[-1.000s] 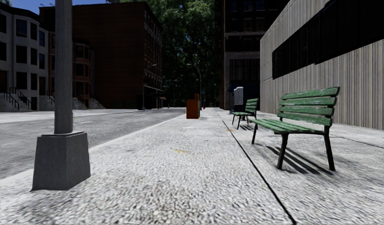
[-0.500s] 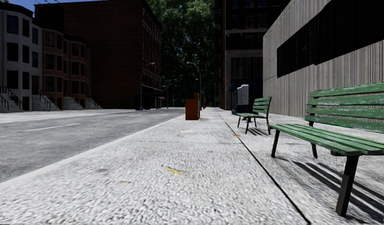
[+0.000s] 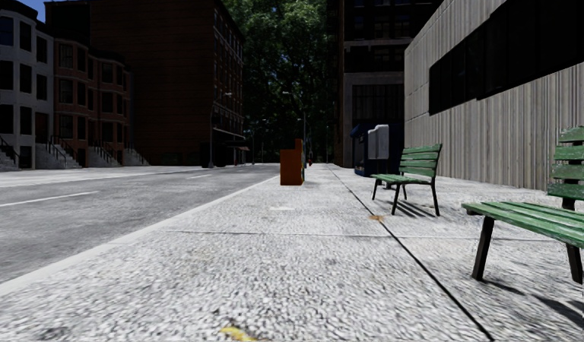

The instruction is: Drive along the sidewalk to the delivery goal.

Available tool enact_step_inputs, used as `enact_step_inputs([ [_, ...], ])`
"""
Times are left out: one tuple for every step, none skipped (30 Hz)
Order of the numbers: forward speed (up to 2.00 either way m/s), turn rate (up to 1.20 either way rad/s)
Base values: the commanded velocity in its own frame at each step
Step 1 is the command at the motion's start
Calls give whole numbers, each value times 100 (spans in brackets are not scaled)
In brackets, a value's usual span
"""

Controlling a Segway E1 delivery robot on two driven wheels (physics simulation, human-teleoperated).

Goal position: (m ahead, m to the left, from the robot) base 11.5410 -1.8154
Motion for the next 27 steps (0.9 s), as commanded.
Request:
enact_step_inputs([
  [200,-16],
  [200,-16],
  [200,-16],
  [200,-16],
  [200,-16],
  [200,-16],
  [200,-16],
  [200,-16],
  [200,-16],
  [200,-16],
  [200,-16],
  [200,-16],
  [200,-17],
  [200,-18],
  [200,-18],
  [200,-18],
  [200,-18],
  [200,-19],
  [200,-19],
  [200,-19],
  [200,-19],
  [200,-19],
  [200,-20],
  [200,-20],
  [200,-22],
  [200,-24],
  [200,-24],
])
